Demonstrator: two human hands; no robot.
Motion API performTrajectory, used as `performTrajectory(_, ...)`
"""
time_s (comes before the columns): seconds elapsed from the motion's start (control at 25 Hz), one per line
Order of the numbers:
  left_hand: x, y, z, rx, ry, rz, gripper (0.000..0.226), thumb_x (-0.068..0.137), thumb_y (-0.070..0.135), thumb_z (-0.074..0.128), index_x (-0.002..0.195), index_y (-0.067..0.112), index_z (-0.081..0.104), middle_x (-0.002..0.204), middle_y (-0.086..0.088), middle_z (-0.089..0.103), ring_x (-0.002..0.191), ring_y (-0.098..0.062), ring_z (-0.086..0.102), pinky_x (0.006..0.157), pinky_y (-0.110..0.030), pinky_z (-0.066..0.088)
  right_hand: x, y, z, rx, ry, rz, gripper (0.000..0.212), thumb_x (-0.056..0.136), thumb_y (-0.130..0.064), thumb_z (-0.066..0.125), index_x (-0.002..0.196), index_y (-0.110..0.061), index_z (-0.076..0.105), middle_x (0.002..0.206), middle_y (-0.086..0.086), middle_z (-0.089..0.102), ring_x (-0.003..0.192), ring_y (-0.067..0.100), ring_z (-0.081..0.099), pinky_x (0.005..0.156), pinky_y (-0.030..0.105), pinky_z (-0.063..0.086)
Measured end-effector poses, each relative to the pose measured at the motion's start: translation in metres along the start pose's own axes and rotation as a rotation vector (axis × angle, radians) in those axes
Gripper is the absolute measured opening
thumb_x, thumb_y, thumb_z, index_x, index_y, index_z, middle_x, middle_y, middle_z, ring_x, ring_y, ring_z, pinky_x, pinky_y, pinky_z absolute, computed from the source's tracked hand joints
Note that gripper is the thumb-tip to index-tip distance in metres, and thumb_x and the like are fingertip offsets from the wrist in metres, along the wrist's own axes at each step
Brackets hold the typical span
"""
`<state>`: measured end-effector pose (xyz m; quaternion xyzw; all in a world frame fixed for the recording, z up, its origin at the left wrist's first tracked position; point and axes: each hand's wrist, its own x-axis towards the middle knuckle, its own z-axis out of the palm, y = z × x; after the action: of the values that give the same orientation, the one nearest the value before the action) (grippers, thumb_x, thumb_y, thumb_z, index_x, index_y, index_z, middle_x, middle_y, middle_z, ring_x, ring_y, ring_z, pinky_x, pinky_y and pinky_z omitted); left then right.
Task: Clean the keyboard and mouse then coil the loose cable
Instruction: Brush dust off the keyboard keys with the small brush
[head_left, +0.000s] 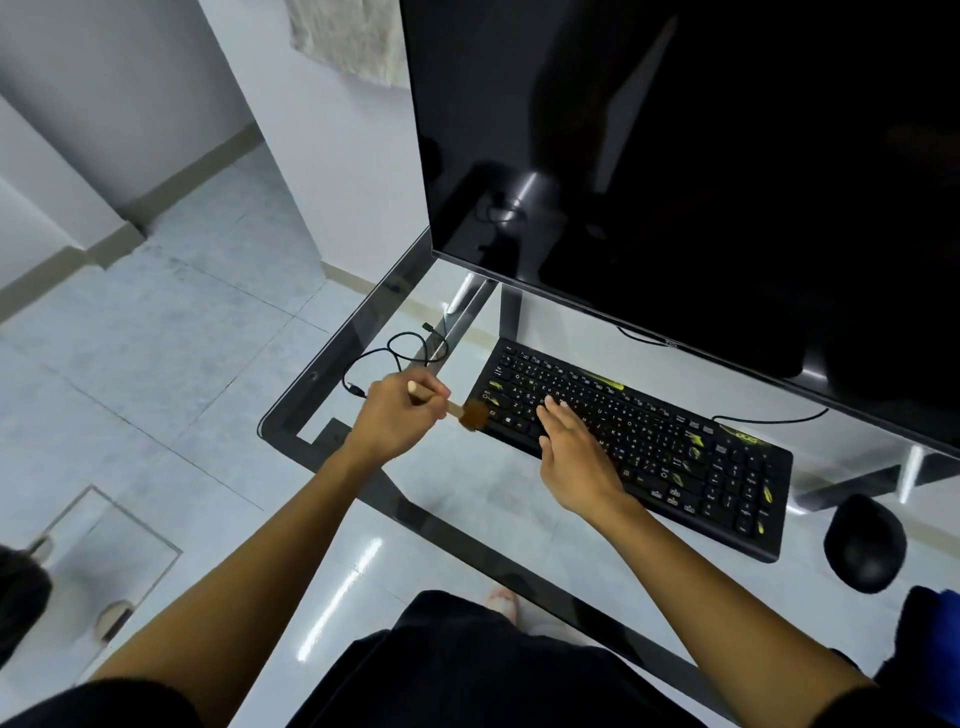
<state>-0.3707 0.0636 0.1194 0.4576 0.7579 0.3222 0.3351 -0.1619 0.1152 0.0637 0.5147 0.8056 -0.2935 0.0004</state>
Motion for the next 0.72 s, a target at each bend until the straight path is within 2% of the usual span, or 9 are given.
performTrajectory(0.08, 0.003, -0.004, -0.004, -0.038, 0.166, -0.064, 0.008, 0.088, 0.010, 0.060, 0.088, 0.012, 0.067, 0.079, -0.006, 0.067, 0.063, -0.017, 0.057, 0.051, -0.024, 0.045, 0.000, 0.000, 0.002, 0.002, -0.001, 0.004, 0.050, 0.101, -0.010, 0.032, 0.149, -0.009, 0.020, 0.160, 0.000, 0.010, 0.147, 0.014, 0.004, 0.120, 0.028, 0.012)
performTrajectory(0.12, 0.004, -0.003, -0.005, -0.054, 0.211, -0.061, 0.007, 0.088, 0.011, 0.060, 0.088, 0.012, 0.067, 0.079, -0.006, 0.067, 0.061, -0.016, 0.056, 0.050, -0.024, 0.044, 0.000, 0.001, 0.002, 0.004, 0.000, 0.005, 0.051, 0.100, -0.008, 0.033, 0.149, -0.009, 0.020, 0.160, 0.000, 0.010, 0.147, 0.014, 0.004, 0.120, 0.029, 0.012)
performTrajectory(0.2, 0.009, 0.001, -0.005, -0.092, 0.205, -0.018, 0.006, 0.088, 0.013, 0.061, 0.091, 0.013, 0.067, 0.080, -0.004, 0.068, 0.066, -0.020, 0.062, 0.055, -0.029, 0.051, 0.001, 0.001, 0.002, 0.001, 0.005, 0.006, 0.053, 0.099, -0.006, 0.034, 0.149, -0.010, 0.019, 0.160, 0.000, 0.010, 0.147, 0.014, 0.004, 0.120, 0.028, 0.012)
performTrajectory(0.24, 0.012, 0.003, -0.003, -0.104, 0.182, 0.000, 0.006, 0.088, 0.014, 0.061, 0.091, 0.014, 0.067, 0.080, -0.001, 0.068, 0.070, -0.019, 0.064, 0.058, -0.027, 0.052, 0.002, 0.000, 0.001, 0.001, 0.007, 0.008, 0.053, 0.099, -0.005, 0.034, 0.149, -0.010, 0.019, 0.160, -0.001, 0.009, 0.147, 0.014, 0.004, 0.119, 0.028, 0.011)
performTrajectory(0.36, 0.025, 0.005, 0.006, -0.096, 0.125, -0.012, 0.008, 0.088, 0.011, 0.060, 0.091, 0.011, 0.067, 0.075, 0.006, 0.066, 0.066, -0.011, 0.058, 0.050, -0.010, 0.043, 0.001, -0.001, 0.001, 0.009, 0.009, 0.015, 0.054, 0.098, -0.003, 0.034, 0.150, -0.010, 0.018, 0.160, -0.002, 0.008, 0.147, 0.013, 0.003, 0.120, 0.028, 0.011)
performTrajectory(0.44, 0.033, 0.007, 0.010, -0.086, 0.161, -0.034, 0.007, 0.088, 0.012, 0.059, 0.091, 0.012, 0.066, 0.076, 0.002, 0.065, 0.062, -0.012, 0.055, 0.048, -0.013, 0.042, 0.001, 0.001, 0.000, 0.011, -0.007, 0.011, 0.055, 0.098, -0.003, 0.034, 0.150, -0.011, 0.017, 0.160, -0.003, 0.007, 0.147, 0.012, 0.002, 0.119, 0.026, 0.009)
performTrajectory(0.52, 0.038, 0.011, 0.013, -0.111, 0.169, 0.006, 0.006, 0.089, 0.015, 0.060, 0.092, 0.013, 0.065, 0.080, -0.001, 0.066, 0.066, -0.012, 0.058, 0.055, -0.017, 0.045, 0.001, 0.002, -0.001, 0.027, -0.015, 0.012, 0.057, 0.097, 0.000, 0.035, 0.150, -0.011, 0.017, 0.160, -0.003, 0.007, 0.147, 0.011, 0.002, 0.118, 0.025, 0.008)
performTrajectory(0.64, 0.047, 0.014, 0.021, -0.072, 0.071, 0.083, 0.006, 0.088, 0.012, 0.059, 0.091, 0.012, 0.065, 0.084, -0.002, 0.070, 0.076, -0.014, 0.064, 0.068, -0.023, 0.051, 0.001, 0.003, -0.003, 0.051, -0.016, 0.016, 0.056, 0.098, -0.001, 0.035, 0.150, -0.012, 0.017, 0.160, -0.004, 0.008, 0.147, 0.010, 0.002, 0.118, 0.024, 0.008)
performTrajectory(0.72, 0.049, 0.016, 0.024, 0.056, 0.130, 0.191, 0.010, 0.090, 0.005, 0.055, 0.093, 0.007, 0.064, 0.094, -0.006, 0.070, 0.079, -0.013, 0.061, 0.069, -0.013, 0.045, 0.001, 0.004, -0.004, 0.059, -0.027, 0.014, 0.055, 0.098, -0.002, 0.034, 0.150, -0.012, 0.018, 0.160, -0.005, 0.008, 0.147, 0.010, 0.003, 0.119, 0.025, 0.010)
